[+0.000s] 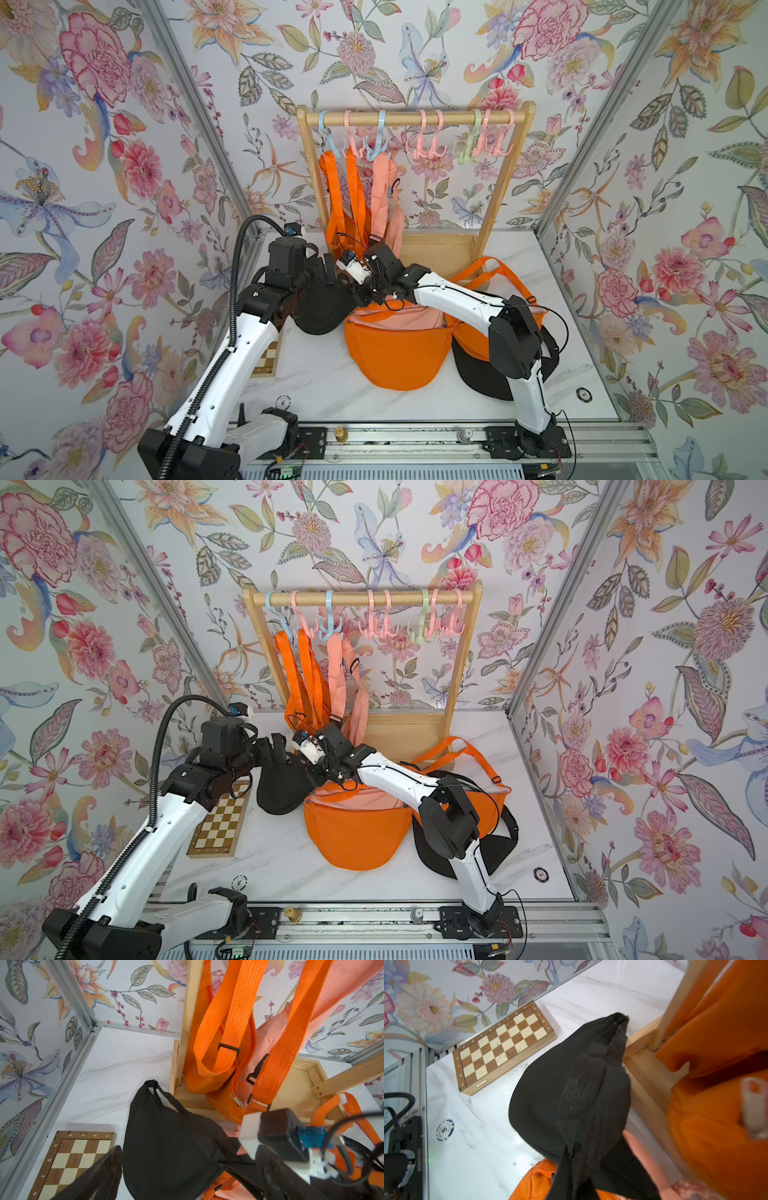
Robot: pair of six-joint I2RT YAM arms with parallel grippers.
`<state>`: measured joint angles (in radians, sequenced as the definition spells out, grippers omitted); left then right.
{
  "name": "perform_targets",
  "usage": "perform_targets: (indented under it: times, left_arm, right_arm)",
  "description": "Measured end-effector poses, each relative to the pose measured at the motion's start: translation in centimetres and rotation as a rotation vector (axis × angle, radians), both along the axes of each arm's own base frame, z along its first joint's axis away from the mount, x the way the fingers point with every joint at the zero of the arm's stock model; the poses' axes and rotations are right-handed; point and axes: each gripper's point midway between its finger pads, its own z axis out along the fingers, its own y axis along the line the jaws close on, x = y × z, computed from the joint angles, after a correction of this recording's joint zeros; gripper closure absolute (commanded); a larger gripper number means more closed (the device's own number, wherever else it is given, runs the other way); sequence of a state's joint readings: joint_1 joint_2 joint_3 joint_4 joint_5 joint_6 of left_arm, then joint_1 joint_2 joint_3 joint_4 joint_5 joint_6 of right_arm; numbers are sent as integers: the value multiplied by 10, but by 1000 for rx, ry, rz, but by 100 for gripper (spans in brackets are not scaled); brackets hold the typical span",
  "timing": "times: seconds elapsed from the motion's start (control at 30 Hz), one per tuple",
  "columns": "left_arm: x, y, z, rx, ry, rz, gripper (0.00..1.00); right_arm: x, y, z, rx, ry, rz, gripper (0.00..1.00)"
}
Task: Take the bag off the hook
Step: Pick up the bag from the hook.
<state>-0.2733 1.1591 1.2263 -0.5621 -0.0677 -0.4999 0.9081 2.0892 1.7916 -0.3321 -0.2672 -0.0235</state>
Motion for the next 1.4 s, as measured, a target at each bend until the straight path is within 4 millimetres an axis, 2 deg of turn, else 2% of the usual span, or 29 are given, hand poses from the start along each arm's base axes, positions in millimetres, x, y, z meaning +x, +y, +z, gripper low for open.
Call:
perform_targets:
  times: [0.23,0.4,0.43,0.57,0.63,0.73,0.8,0.87,0.97,1.07,1.13,1.23,1.3,1.4]
  left_arm:
    - [4,8,4,-15,-23,34,0]
    - [7,15,4,-12,-34,58,0]
    - [8,16,3,-13,-36,61,0]
    - [10,20,6,-16,-50,72,0]
    - [12,22,8,-19,-59,77,0]
    - [17,19,11,-30,-76,63,0]
    - [24,15,11,-38,-86,44,0]
    - [30,10,8,-42,-82,23,1]
    - [42,-1,11,-46,-95,-16,3]
    - [56,-23,29,-47,-145,-69,5]
    - [65,-48,46,-53,-199,-134,5]
    - [76,-80,67,-61,-271,-207,3]
    - [85,-94,76,-66,-301,-239,2]
    - [103,-102,82,-60,-325,-249,1]
  right_arm:
    - [-47,28,-4,-17,-22,83,96]
    - [-56,33,-6,-21,-23,96,90]
    - [-57,32,-8,-22,-23,98,85]
    - [-69,22,-25,-59,3,107,49]
    - [-78,14,-30,-77,13,114,36]
    - [-87,0,-21,-68,25,119,28]
    - [-85,-9,2,-24,23,108,27]
    - [-71,-20,36,47,6,74,27]
    - [-31,-50,94,172,-49,-31,32]
    - [29,-90,151,280,-115,-183,41]
    - [69,-114,181,334,-150,-278,42]
    - [116,-133,209,392,-186,-371,39]
    - [138,-136,215,411,-197,-407,38]
    - [162,-131,216,426,-203,-434,37]
